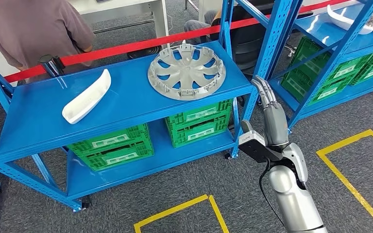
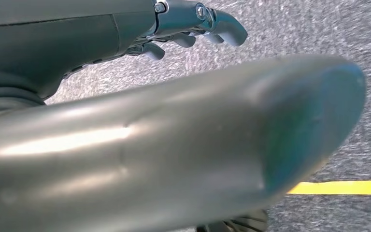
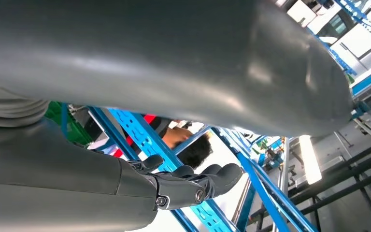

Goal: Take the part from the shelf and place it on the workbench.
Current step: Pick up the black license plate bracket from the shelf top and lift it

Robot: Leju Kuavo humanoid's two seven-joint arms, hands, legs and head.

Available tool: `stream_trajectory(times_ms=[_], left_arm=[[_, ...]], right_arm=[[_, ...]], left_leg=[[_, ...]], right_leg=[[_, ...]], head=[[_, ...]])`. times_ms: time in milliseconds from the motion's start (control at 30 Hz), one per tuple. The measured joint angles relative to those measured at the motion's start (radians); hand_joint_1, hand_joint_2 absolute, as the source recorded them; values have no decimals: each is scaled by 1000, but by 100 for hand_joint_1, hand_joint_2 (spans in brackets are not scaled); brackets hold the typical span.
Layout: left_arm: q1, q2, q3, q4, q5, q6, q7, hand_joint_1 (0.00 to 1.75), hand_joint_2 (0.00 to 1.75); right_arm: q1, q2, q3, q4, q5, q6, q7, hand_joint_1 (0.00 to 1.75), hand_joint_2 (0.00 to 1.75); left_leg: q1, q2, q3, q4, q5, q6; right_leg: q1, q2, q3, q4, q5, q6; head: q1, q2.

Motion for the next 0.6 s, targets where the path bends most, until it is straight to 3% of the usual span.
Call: stream_trajectory(times_ms=[33,100,200,267,300,367,400,433,467,533,600], left_arm=[[0,0,0,0,-2,0,2,0,0],[-2,1,0,0,-8,0,7,0,0],[-2,3,0,0,-27,7,27,0,0],[-1,8,0,0,-37,19,45,0,0],[-1,12,0,0,-39,24,51,0,0],[-1,23,0,0,-39,30,55,0,0],[-1,28,0,0,-39,31,55,0,0],[-1,32,0,0,-38,32,55,0,0],[0,35,0,0,-37,31,53,0,0],[1,38,0,0,-35,28,47,0,0],[0,41,0,-1,-34,21,43,0,0]], right_arm=[[0,1,0,0,0,0,1,0,0],[0,1,0,0,0,1,3,0,0],[1,2,-1,-1,4,5,3,0,0],[-5,3,1,-2,12,13,0,0,0],[-12,3,3,2,17,18,-2,0,0],[-28,4,11,23,27,25,-3,0,0],[-36,5,17,37,32,27,-4,0,0],[-45,6,24,52,35,28,-5,0,0],[-56,6,32,67,38,28,-7,0,0],[-82,7,44,94,41,24,-12,0,0],[-101,9,53,116,38,19,-17,0,0]], left_leg=[[-1,0,23,-66,40,4],[-5,0,61,-157,70,14],[-8,0,75,-180,60,32],[-4,0,87,-193,60,44],[-2,1,93,-198,59,50],[-3,2,100,-199,51,57],[-4,2,105,-198,46,58],[-4,2,110,-198,41,57],[-3,1,118,-197,34,55],[-3,-1,134,-193,18,49],[-6,-5,140,-189,3,38]], right_leg=[[1,0,8,0,-7,3],[3,1,15,-1,-18,15],[3,1,21,-8,-25,33],[3,-1,10,22,-42,43],[2,-2,-15,70,-63,47],[3,-2,-98,204,-110,51],[3,-2,-136,257,-119,52],[2,-2,-157,274,-106,53],[1,-2,-158,252,-72,53],[0,-4,-116,128,16,50],[1,-5,-74,31,51,42]], head=[[0,0],[0,0],[0,0],[2,0],[4,0],[8,0],[9,0],[9,0],[9,0],[9,0],[10,0]])
